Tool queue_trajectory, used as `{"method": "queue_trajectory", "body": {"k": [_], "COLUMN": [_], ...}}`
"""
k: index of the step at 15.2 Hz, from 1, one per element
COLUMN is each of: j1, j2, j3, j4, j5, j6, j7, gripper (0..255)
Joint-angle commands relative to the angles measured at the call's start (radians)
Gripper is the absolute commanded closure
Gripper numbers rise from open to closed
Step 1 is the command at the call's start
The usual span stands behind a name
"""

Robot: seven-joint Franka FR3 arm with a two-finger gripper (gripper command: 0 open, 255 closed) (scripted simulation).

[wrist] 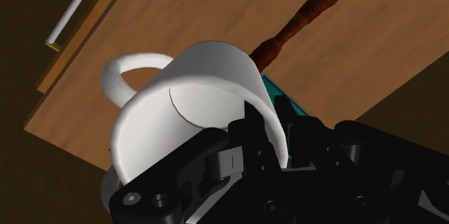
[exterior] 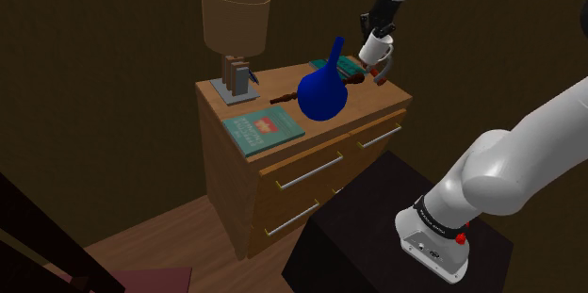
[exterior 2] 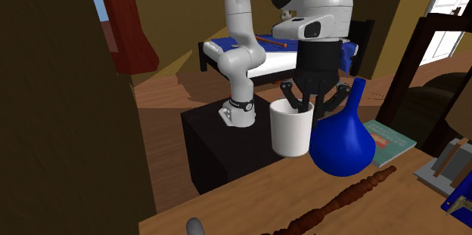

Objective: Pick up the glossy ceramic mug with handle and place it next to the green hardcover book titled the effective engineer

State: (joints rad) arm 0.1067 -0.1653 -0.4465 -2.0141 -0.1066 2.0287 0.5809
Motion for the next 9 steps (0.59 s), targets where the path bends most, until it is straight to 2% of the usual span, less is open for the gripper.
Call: {"method": "queue_trajectory", "body": {"k": [1, 9], "j1": [0.015, 0.089], "j2": [0.02, 0.161], "j3": [0.018, 0.097], "j4": [0.022, 0.178], "j5": [0.006, 0.045], "j6": [-0.006, -0.04], "j7": [0.03, 0.168], "gripper": [255, 255]}}
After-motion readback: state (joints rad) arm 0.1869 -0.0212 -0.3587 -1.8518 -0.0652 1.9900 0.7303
